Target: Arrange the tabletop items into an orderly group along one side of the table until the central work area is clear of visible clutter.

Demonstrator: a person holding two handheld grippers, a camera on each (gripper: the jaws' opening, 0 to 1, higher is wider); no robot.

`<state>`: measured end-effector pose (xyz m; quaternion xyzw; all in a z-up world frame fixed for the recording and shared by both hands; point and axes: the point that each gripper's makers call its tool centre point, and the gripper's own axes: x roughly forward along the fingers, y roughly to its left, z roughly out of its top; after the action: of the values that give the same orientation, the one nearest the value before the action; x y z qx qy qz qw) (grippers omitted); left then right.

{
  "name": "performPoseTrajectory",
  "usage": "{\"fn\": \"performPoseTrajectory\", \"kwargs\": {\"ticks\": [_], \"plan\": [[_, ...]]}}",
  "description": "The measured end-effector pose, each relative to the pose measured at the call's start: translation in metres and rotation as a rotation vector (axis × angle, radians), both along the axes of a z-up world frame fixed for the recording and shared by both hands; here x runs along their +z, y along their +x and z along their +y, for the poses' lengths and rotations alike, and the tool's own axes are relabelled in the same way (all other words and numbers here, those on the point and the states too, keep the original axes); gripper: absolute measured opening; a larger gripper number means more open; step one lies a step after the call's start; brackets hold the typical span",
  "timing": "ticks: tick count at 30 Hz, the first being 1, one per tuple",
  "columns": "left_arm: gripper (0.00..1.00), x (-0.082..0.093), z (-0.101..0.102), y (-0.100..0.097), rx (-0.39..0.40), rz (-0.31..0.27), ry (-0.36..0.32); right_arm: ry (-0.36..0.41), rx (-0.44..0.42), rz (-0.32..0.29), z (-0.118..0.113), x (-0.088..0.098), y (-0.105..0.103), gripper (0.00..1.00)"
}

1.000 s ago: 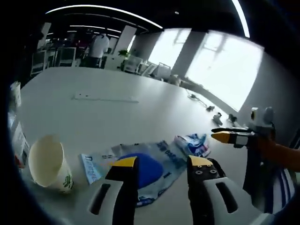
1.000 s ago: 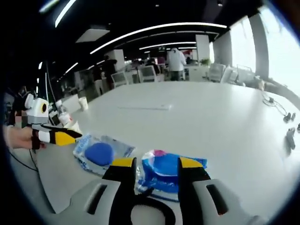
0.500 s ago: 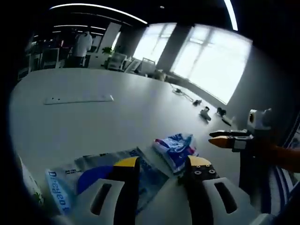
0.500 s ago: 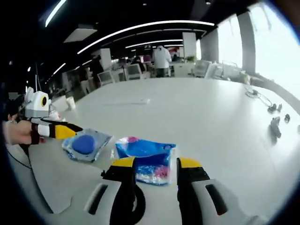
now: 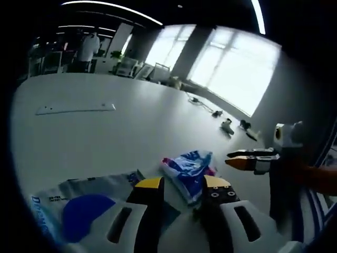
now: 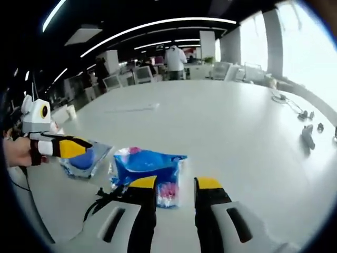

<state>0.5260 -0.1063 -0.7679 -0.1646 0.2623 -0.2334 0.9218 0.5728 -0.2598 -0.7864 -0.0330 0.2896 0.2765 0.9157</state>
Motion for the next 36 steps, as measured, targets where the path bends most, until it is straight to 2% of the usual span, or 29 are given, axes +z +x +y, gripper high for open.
{"fn": "performPoseTrajectory", "kwargs": {"ticks": [1,3,9,12,21,24,27,36], "plan": [[0.24,-0.002,-0.002,0.001,-0.008,0.006,0.002,0.0,0.001,0.016,0.002,-0.003,0.002,0.24],[0.23,-0.004,-0.003,0.003,-0.009,0.008,0.002,-0.002,0.006,0.003,0.003,-0.004,0.005,0.23],[0.23,-0.012,-0.008,0.006,-0.026,0.021,0.009,-0.014,0.012,0.025,0.003,-0.014,0.01,0.2],[0.19,-0.016,-0.013,0.008,-0.034,0.03,0.005,-0.019,0.016,0.031,0.006,-0.015,0.004,0.18],[0.19,-0.032,-0.021,0.017,-0.048,0.054,0.025,-0.032,0.004,0.066,0.0,-0.031,0.004,0.14],[0.15,-0.035,-0.023,0.019,-0.048,0.062,0.029,-0.029,0.005,0.069,0.0,-0.032,0.004,0.12],[0.15,-0.035,-0.025,0.021,-0.041,0.069,0.021,-0.03,0.013,0.076,0.0,-0.035,0.004,0.07],[0.06,-0.038,-0.027,0.023,-0.043,0.08,0.029,-0.032,0.013,0.088,-0.001,-0.039,0.003,0.04]]}}
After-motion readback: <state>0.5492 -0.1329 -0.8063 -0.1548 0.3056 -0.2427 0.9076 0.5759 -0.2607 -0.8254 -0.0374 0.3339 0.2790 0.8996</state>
